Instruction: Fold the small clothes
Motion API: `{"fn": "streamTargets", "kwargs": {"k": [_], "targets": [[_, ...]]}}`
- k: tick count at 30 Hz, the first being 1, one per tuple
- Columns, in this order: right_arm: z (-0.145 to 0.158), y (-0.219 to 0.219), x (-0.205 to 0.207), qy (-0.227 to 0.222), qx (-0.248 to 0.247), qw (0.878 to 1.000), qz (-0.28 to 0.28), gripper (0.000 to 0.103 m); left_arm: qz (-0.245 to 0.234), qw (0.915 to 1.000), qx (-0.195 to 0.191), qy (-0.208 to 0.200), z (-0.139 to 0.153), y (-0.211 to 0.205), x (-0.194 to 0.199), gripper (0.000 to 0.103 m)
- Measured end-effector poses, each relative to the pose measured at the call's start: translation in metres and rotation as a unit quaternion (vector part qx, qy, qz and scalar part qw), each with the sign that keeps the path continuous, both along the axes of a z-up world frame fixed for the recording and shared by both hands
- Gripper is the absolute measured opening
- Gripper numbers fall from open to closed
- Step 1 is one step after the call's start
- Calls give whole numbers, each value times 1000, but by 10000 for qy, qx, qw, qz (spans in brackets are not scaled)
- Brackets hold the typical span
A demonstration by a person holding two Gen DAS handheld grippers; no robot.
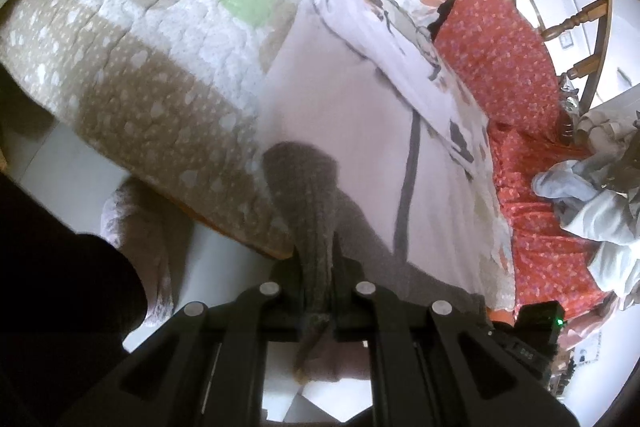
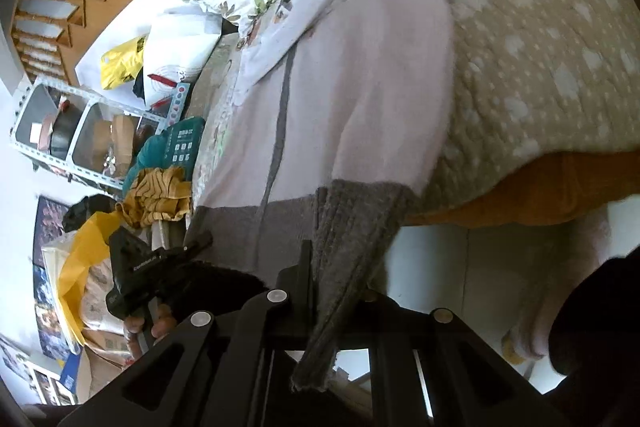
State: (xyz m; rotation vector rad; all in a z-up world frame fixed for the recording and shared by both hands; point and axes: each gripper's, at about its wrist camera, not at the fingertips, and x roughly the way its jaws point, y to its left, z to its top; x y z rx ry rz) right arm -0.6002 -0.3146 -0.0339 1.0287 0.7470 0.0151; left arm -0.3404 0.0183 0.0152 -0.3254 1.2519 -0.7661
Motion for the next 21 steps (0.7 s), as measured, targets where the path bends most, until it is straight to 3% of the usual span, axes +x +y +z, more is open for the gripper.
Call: {"fn": "streamTargets", "kwargs": {"k": [12, 21], "targets": [[77, -58, 75, -345, -889, 9950, -307, 7, -144, 9957, 39, -915, 58, -102, 91, 7], [101, -121, 165, -234, -1162, 9910, -623, 7, 119, 9939, 69, -1094, 68, -165, 170, 7]]}}
